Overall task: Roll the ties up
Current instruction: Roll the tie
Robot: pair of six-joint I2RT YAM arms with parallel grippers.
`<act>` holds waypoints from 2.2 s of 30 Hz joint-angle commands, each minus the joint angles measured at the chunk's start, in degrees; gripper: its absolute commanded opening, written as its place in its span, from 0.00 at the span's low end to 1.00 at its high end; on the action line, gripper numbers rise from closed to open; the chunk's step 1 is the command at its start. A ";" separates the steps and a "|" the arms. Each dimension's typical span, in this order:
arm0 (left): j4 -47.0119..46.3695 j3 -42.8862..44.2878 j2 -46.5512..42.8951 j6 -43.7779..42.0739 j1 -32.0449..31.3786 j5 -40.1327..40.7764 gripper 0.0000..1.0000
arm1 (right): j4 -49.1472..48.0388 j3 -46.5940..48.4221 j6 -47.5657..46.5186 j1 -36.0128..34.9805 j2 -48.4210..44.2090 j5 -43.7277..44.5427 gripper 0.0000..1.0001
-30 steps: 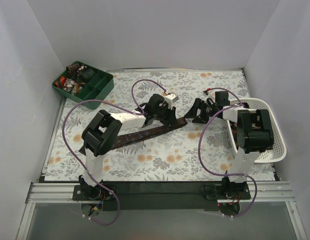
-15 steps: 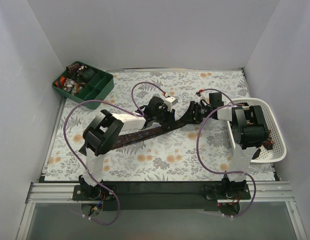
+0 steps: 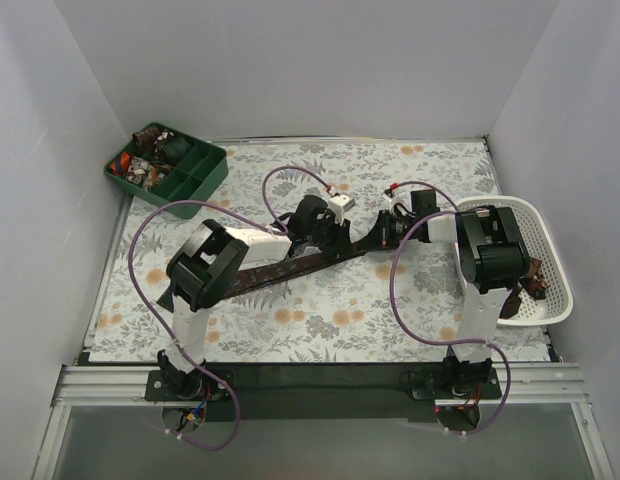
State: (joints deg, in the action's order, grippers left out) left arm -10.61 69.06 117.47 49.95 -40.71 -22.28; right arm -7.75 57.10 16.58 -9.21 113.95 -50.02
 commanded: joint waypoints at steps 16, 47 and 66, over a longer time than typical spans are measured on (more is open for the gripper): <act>10.34 -14.99 -21.22 -2.49 4.93 7.34 0.52 | 27.96 12.41 -23.96 -6.59 -11.03 40.68 0.01; 15.01 -35.65 -41.88 3.31 9.07 14.72 0.46 | 42.64 29.38 -26.87 -37.02 7.07 90.29 0.01; 15.36 -34.87 -44.44 3.75 9.07 13.41 0.47 | 42.99 31.14 -20.89 -33.06 4.36 61.28 0.50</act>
State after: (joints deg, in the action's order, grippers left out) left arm 4.51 32.34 74.56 53.80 -31.97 -8.38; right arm 36.38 87.72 -7.55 -42.17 119.17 24.67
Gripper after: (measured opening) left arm 0.465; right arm 0.485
